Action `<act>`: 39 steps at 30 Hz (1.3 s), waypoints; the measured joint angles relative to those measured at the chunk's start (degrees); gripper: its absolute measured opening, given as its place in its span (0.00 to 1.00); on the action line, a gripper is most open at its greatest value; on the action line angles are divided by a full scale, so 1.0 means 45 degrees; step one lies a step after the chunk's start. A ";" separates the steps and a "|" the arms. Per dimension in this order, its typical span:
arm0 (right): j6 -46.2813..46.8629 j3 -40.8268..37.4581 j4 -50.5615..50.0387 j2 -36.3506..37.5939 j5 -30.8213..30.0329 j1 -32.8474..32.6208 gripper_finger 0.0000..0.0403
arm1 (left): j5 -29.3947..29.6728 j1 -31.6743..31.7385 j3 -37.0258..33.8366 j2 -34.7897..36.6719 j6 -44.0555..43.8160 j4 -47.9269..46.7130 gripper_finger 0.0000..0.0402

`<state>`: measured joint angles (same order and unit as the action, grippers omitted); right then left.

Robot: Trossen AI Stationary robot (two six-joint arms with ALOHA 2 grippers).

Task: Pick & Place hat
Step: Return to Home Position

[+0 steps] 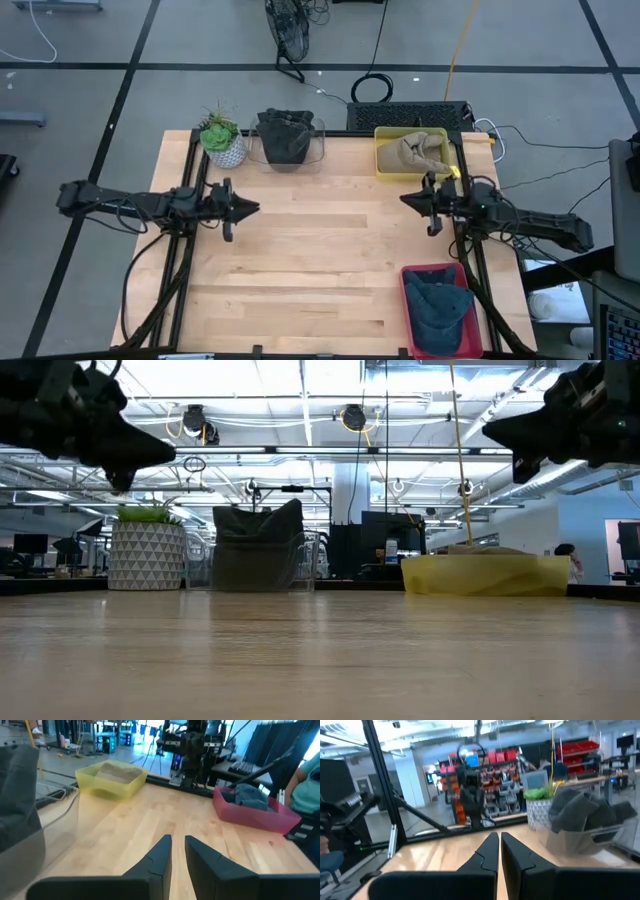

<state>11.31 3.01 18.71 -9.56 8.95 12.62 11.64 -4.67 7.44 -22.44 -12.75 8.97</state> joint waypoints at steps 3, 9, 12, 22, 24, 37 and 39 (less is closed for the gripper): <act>0.0005 -0.0322 -0.0370 0.0500 0.0009 0.0000 0.00 | -0.0010 0.0001 -0.0820 0.0498 -0.0216 0.0843 0.16; -0.0219 -0.0435 -0.1112 0.0870 0.0015 -0.0005 0.00 | -0.0210 -0.0025 -0.1515 0.1017 -0.0339 0.1092 0.16; -0.0570 -0.0449 -0.1102 0.0879 0.0015 -0.0006 0.00 | -0.0249 -0.0170 -0.1515 0.1021 -0.0273 0.1069 0.16; -0.0826 -0.0473 -0.1281 0.0873 0.0019 -0.0010 0.00 | 0.0528 -0.0681 -0.1515 0.0992 -0.0136 0.1015 0.16; -0.0917 -0.0473 -0.1280 0.0873 0.0019 -0.0010 0.00 | 0.0544 -0.0778 -0.1515 0.0992 0.0025 0.1010 0.16; -0.1004 -0.0483 -0.1275 0.0873 0.0022 -0.0010 0.00 | 0.0903 -0.0996 -0.1510 0.0992 0.0287 0.0803 0.16; -0.0999 -0.0483 -0.1275 0.0873 0.0024 -0.0010 0.00 | 0.0930 -0.0996 -0.1505 0.0992 0.0281 0.0690 0.16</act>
<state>6.81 0.84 12.97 -5.63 9.06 12.58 15.82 -9.15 0.67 -17.98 -11.49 12.08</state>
